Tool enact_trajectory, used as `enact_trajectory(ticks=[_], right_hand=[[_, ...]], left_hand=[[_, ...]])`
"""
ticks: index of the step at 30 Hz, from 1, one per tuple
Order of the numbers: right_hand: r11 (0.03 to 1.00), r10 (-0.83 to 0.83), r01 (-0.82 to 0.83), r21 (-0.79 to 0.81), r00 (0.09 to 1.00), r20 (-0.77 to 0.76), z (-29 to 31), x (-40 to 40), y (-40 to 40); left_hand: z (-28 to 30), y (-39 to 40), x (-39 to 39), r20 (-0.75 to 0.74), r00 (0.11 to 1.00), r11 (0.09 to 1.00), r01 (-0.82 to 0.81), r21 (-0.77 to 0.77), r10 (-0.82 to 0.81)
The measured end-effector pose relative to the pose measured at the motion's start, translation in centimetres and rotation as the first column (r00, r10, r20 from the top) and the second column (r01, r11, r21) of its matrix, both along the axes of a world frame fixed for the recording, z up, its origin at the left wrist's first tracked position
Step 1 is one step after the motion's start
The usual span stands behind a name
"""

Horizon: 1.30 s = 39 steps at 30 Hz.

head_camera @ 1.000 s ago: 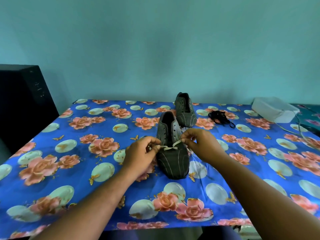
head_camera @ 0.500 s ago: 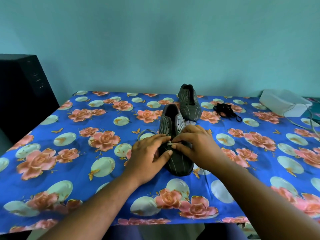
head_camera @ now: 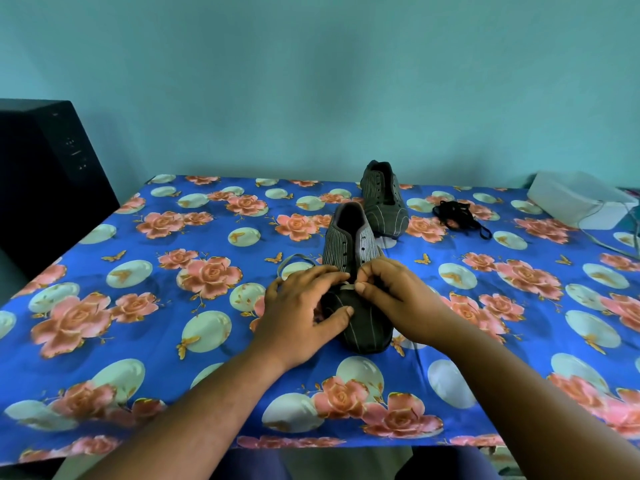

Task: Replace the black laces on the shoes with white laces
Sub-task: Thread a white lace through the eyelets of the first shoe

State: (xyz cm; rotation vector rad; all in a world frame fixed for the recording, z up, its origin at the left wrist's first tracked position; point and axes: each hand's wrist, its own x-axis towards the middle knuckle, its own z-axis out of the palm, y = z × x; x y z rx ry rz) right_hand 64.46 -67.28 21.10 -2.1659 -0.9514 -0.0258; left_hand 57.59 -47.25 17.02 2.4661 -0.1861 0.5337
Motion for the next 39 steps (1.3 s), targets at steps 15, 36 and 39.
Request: enact_trajectory(ticks=[15, 36, 39], right_hand=[[0.979, -0.007, 0.061, 0.195, 0.965, -0.264, 0.8, 0.5, -1.7], [0.972, -0.19, 0.217, 0.085, 0.949, -0.251, 3.4, 1.4, 0.0], [0.948, -0.194, 0.249, 0.199, 0.947, -0.257, 3.3, 1.5, 0.1]], left_hand=[[-0.3, -0.1, -0.5, 0.056, 0.998, 0.994, -0.016, 0.107, 0.01], [0.0, -0.5, -0.6, 0.055, 0.998, 0.983, 0.001, 0.184, -0.011], [0.1, -0.4, -0.4, 0.044, 0.999, 0.986, -0.003, 0.168, -0.004]])
